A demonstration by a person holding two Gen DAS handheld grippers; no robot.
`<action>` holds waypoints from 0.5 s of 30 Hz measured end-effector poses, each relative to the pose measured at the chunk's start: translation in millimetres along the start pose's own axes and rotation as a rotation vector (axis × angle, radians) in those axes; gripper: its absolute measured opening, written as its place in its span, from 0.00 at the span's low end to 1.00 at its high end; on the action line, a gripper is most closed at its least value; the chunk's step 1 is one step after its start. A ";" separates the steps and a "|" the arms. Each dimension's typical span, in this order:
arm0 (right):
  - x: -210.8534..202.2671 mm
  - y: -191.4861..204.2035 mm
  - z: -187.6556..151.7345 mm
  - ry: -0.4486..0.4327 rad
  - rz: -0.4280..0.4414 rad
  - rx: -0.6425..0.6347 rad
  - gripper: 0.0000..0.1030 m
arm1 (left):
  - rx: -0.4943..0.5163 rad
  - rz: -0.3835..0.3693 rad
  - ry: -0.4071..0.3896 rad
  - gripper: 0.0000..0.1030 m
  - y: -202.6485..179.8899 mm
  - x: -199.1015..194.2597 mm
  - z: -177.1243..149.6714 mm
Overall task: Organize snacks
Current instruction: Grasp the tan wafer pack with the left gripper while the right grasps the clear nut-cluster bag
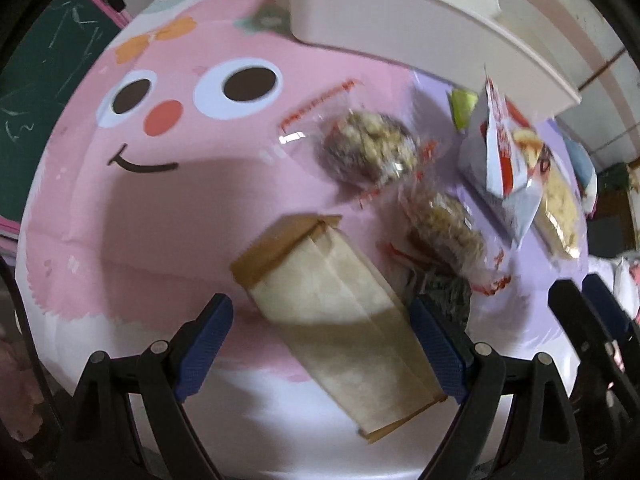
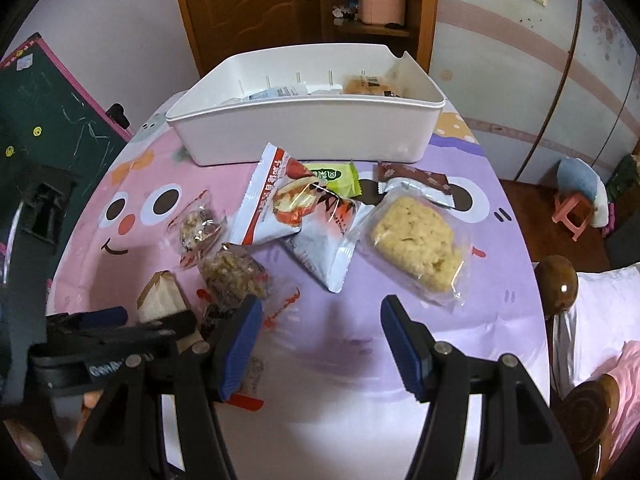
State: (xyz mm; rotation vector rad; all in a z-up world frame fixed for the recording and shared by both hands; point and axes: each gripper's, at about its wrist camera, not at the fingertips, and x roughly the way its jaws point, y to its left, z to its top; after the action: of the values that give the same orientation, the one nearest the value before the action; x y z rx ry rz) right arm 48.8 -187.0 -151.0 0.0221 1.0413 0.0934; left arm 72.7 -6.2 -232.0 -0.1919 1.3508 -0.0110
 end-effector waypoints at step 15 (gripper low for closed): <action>17.9 19.0 4.1 0.062 0.104 -0.050 0.61 | 0.171 0.083 0.026 0.87 24.3 -4.1 -6.2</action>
State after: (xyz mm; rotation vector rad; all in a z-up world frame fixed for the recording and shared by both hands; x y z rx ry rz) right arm 60.1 -166.3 -163.1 0.0280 1.0994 0.2161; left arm 63.3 17.4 -232.8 0.0084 1.3756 -0.0592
